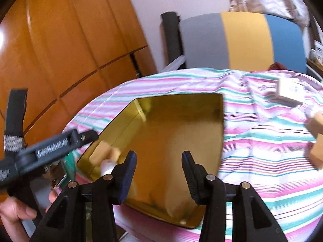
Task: Organize objects
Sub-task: 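Lower the wrapped item into the gold tray and open the right tool, then move the right tool back to the items and grasp a purple packet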
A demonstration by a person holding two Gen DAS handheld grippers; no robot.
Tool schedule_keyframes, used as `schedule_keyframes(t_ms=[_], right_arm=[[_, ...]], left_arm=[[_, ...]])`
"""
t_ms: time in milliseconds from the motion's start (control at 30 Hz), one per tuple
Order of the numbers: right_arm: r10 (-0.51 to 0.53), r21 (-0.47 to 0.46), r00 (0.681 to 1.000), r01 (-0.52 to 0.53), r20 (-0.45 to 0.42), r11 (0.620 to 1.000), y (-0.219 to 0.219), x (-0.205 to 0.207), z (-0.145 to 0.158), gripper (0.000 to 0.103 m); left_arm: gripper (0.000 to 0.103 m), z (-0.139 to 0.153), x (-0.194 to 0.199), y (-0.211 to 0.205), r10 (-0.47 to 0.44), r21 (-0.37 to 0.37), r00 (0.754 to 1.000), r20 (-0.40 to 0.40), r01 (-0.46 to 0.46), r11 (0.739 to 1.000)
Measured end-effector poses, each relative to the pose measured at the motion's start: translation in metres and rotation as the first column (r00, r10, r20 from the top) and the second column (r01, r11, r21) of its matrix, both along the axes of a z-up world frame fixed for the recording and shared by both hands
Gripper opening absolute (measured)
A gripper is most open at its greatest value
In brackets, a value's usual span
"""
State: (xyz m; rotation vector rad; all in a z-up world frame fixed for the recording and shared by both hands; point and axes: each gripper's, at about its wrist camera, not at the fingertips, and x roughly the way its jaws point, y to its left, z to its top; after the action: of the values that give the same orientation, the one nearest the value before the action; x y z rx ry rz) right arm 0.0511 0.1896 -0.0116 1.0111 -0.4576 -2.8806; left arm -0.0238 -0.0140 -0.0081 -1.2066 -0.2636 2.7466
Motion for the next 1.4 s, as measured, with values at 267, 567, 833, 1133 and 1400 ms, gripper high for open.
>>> schedule_keyframes(t_ms=[267,567,833,1133,1400], right_arm=[[-0.148,-0.026,0.989,0.148,0.008,0.989,0.051,0.017,0.001,0.047],[-0.322,0.062,0.945,0.319,0.05,0.946,0.111,0.059,-0.016,0.048],[-0.612,0.166,0.779,0.591,0.138,0.79,0.189,0.117,-0.049,0.048],[-0.696,0.138,0.702,0.682,0.153,0.718,0.261,0.13,-0.06,0.048],[-0.646,0.187,0.752,0.622,0.128,0.761,0.266,0.114,-0.063,0.052]], left_arm=[[0.103,-0.002,0.025,0.048,-0.167,-0.041,0.986,-0.02,0.166,0.985],[0.103,-0.006,0.041,0.076,-0.283,-0.029,0.959,-0.009,0.282,0.959],[0.103,-0.007,0.062,0.1,-0.374,-0.031,0.928,-0.008,0.373,0.927],[0.103,-0.008,0.083,0.124,-0.465,-0.042,0.885,-0.005,0.464,0.885],[0.103,-0.014,0.097,0.135,-0.503,-0.051,0.864,0.014,0.503,0.863]])
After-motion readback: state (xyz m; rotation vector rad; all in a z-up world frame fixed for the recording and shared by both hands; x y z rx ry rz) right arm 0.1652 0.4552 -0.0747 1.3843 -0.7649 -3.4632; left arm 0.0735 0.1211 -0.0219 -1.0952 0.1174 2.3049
